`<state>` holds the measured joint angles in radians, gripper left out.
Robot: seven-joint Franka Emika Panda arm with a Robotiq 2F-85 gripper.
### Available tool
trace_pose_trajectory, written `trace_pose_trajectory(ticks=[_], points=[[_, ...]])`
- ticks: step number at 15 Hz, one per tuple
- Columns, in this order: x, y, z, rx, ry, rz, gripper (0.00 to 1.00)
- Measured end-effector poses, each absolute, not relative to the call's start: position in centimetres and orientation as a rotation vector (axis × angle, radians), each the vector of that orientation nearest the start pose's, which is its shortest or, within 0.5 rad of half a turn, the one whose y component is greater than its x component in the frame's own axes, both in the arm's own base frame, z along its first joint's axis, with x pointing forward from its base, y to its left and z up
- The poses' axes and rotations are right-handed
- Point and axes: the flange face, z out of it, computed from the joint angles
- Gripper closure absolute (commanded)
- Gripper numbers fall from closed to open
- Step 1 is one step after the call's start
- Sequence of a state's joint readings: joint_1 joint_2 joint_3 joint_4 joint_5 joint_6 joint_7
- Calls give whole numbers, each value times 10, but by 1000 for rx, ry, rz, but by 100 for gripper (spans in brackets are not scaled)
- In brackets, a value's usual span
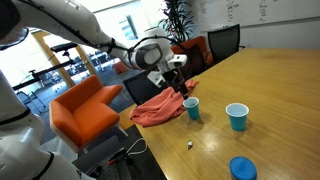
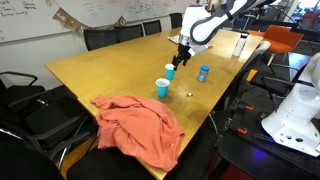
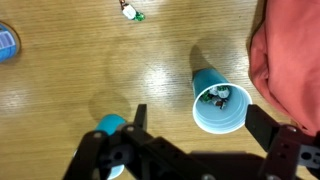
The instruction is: Pour the contents in the blue cup on the left into the cup on the right
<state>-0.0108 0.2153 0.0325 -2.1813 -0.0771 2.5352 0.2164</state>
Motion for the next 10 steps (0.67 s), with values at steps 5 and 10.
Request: trace_pose_trajectory(ticks=[5, 10], points=[[587, 10, 261, -3066, 350, -257, 0], [603, 3, 229, -3040, 452, -250, 0]])
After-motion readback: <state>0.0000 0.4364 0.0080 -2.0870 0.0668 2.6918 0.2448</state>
